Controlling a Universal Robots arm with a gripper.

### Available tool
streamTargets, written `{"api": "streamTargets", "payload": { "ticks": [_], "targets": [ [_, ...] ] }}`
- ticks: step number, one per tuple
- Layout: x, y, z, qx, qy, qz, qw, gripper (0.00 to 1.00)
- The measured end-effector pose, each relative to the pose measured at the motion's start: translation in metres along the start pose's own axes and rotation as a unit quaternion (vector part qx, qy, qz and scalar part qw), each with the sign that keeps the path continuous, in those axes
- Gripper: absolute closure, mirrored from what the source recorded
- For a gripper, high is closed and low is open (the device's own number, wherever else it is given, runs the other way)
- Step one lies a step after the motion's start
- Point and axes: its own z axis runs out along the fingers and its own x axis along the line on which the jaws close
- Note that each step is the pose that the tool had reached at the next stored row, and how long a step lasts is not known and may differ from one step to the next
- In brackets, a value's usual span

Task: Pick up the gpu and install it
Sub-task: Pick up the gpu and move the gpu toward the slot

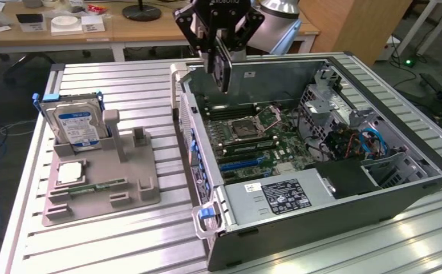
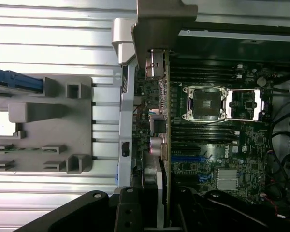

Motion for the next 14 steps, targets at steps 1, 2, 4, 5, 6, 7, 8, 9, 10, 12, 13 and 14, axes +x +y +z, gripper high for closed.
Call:
{"api": "streamTargets", "payload": {
  "ticks": [1,2,4,5,6,7,8,9,10,12,13,14],
  "targets": [
    [-0.001,0.0000,0.0000,0.0000,0.0000,0.000,1.0000,0.72],
    [-0.002,0.0000,0.0000,0.0000,0.0000,0.000,1.0000,0.72],
    [-0.004,0.0000,0.0000,0.0000,0.0000,0.000,1.0000,0.72],
    [-0.004,0.0000,0.0000,0.0000,0.0000,0.000,1.0000,0.72],
    [-0.005,0.0000,0.0001,0.0000,0.0000,0.000,1.0000,0.72],
    [-0.006,0.0000,0.0001,0.0000,0.0000,0.000,1.0000,0.72],
    [-0.007,0.0000,0.0001,0.0000,0.0000,0.000,1.0000,0.72],
    [-0.008,0.0000,0.0001,0.0000,0.0000,0.000,1.0000,0.72],
    [-0.009,0.0000,0.0001,0.0000,0.0000,0.000,1.0000,0.72],
    [-0.011,-0.0001,0.0002,0.0000,0.0000,0.000,1.0000,0.72],
    [-0.012,-0.0001,0.0002,0.0000,0.0000,0.000,1.0000,0.72],
    [-0.013,-0.0001,0.0002,0.0000,0.0000,0.000,1.0000,0.72]
  ]
}}
